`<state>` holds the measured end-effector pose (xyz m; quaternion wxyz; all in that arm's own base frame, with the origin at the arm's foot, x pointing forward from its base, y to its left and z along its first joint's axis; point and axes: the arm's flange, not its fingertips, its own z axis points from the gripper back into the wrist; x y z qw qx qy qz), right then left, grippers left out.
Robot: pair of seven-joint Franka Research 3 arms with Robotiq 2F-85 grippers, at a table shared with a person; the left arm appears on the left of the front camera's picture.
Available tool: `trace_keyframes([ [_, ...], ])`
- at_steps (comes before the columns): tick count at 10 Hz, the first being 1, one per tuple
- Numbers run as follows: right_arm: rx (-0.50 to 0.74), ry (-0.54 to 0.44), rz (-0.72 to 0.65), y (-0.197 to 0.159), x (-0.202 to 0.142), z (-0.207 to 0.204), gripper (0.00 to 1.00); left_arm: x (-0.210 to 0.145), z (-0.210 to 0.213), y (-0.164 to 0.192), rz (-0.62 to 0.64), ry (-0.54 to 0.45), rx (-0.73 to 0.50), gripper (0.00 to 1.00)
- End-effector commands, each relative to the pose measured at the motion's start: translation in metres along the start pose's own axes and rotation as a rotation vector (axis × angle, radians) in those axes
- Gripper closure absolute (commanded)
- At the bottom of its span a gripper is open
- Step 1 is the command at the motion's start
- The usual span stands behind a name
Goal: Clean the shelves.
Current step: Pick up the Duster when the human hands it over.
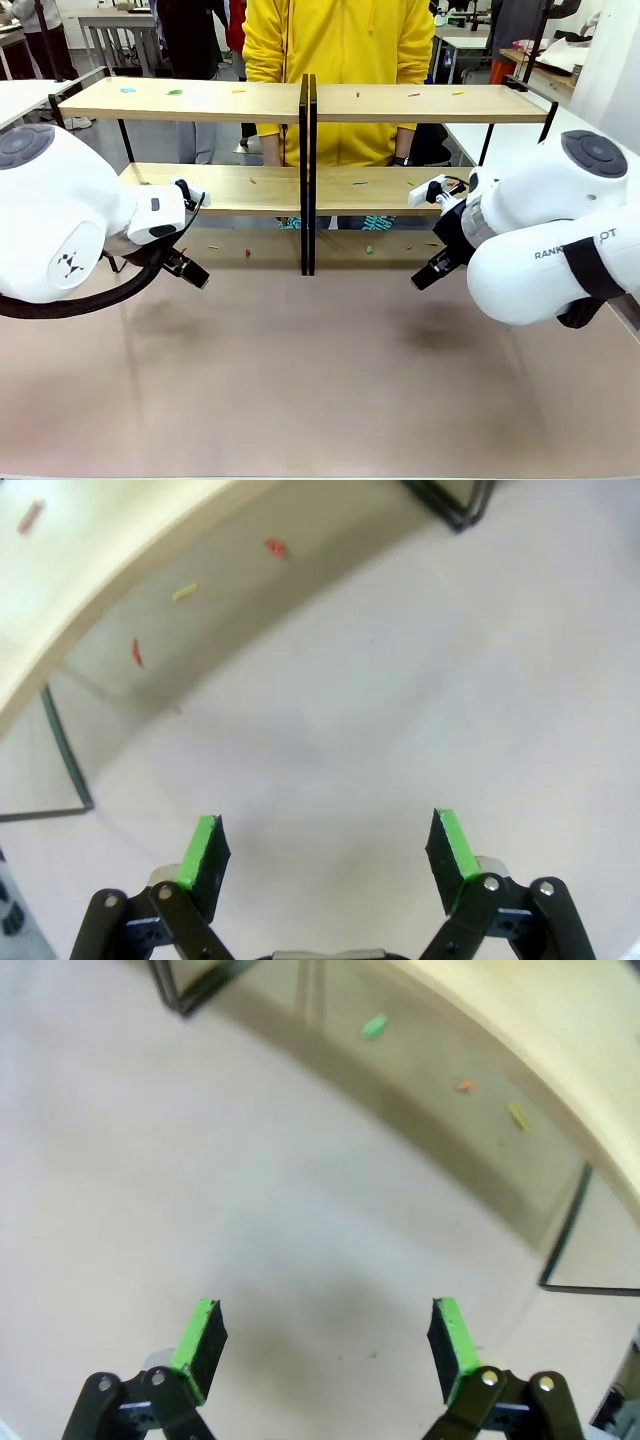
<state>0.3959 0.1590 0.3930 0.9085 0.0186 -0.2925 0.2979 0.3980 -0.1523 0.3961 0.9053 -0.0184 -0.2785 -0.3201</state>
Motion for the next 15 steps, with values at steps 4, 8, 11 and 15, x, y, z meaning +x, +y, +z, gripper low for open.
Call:
trace_keyframes([
  [4, -0.023, -0.188, -0.139, -0.009, -0.031, 0.173, 0.00, -0.070, 0.187, 0.007, -0.045, -0.322, -0.037, 0.00],
  [8, -0.194, -0.187, -0.373, 0.055, -0.018, 0.253, 0.00, -0.077, 0.229, -0.049, 0.237, -0.295, 0.025, 0.00],
  [11, -0.140, -0.180, -0.310, 0.069, -0.003, 0.272, 0.00, -0.064, 0.232, -0.059, 0.306, -0.286, 0.019, 0.00],
  [15, -0.094, -0.213, -0.277, 0.059, 0.025, 0.276, 0.00, -0.059, 0.244, -0.047, 0.421, -0.435, -0.004, 0.00],
])
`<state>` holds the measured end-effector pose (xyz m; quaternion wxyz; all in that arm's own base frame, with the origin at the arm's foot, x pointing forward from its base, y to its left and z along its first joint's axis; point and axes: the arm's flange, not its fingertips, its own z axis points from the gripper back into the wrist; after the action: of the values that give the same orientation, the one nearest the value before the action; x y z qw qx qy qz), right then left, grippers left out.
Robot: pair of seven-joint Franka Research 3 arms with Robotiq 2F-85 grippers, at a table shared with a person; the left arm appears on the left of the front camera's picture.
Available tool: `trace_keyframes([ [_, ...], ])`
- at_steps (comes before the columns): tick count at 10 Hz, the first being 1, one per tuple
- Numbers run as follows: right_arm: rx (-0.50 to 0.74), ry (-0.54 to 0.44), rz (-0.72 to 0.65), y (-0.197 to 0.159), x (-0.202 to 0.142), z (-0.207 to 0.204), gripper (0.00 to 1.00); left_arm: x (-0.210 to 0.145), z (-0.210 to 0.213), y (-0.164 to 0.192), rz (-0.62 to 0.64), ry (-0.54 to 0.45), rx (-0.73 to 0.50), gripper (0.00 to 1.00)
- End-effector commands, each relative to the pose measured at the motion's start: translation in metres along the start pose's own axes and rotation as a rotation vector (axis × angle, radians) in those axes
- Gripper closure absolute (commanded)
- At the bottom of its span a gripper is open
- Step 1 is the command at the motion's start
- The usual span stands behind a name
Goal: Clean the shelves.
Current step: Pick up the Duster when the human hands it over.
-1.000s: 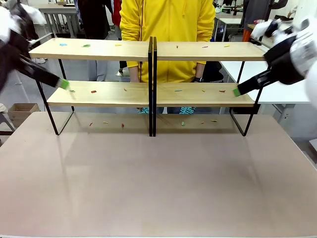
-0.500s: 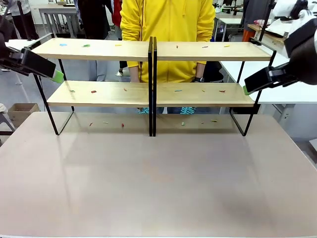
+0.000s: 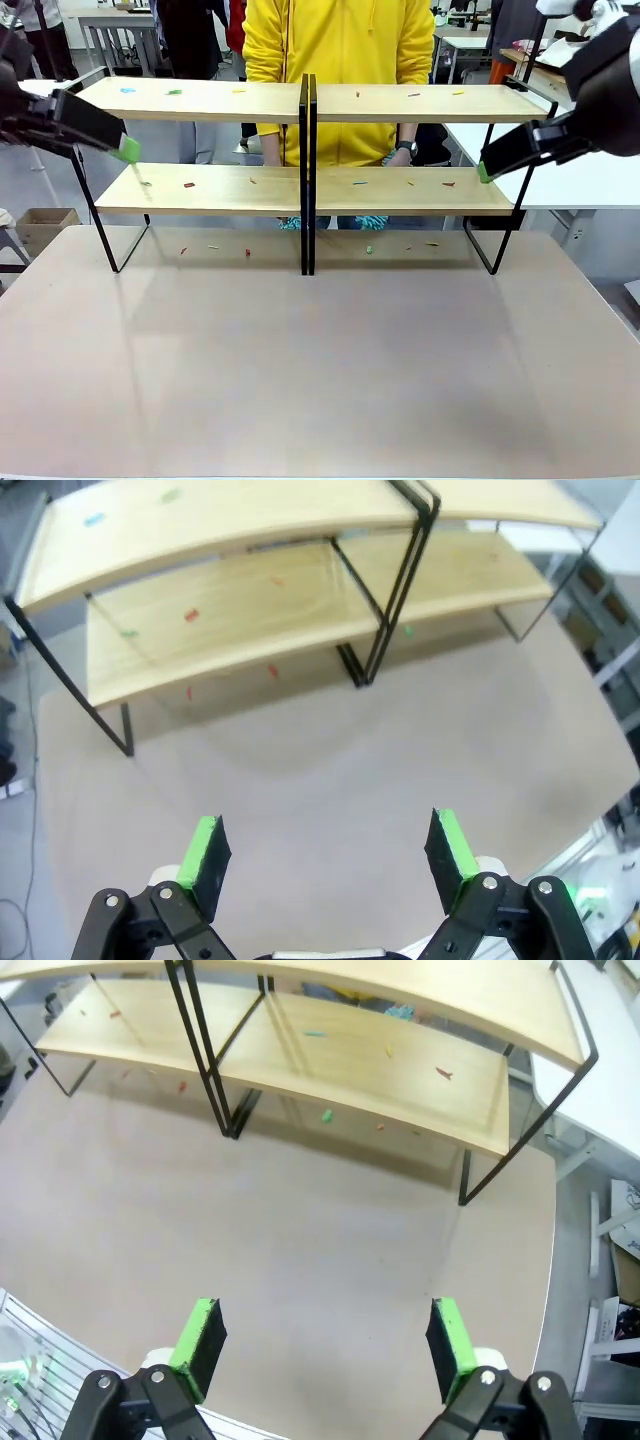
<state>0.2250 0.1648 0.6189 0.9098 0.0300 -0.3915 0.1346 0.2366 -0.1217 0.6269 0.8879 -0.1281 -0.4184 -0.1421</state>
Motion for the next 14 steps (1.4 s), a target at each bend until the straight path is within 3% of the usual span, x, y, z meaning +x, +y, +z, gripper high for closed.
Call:
trace_keyframes([
  [1, 0.049, -0.027, 0.020, -0.006, 0.013, 0.000, 0.00, -0.065, -0.014, 0.015, 0.054, -0.137, 0.007, 0.00],
  [4, 0.060, -0.042, 0.011, -0.010, 0.013, -0.002, 0.00, -0.061, -0.012, 0.015, 0.047, -0.230, 0.005, 0.00],
  [14, 0.115, -0.061, -0.021, -0.009, 0.019, -0.008, 0.00, -0.057, -0.026, 0.016, 0.026, -0.165, 0.009, 0.00],
])
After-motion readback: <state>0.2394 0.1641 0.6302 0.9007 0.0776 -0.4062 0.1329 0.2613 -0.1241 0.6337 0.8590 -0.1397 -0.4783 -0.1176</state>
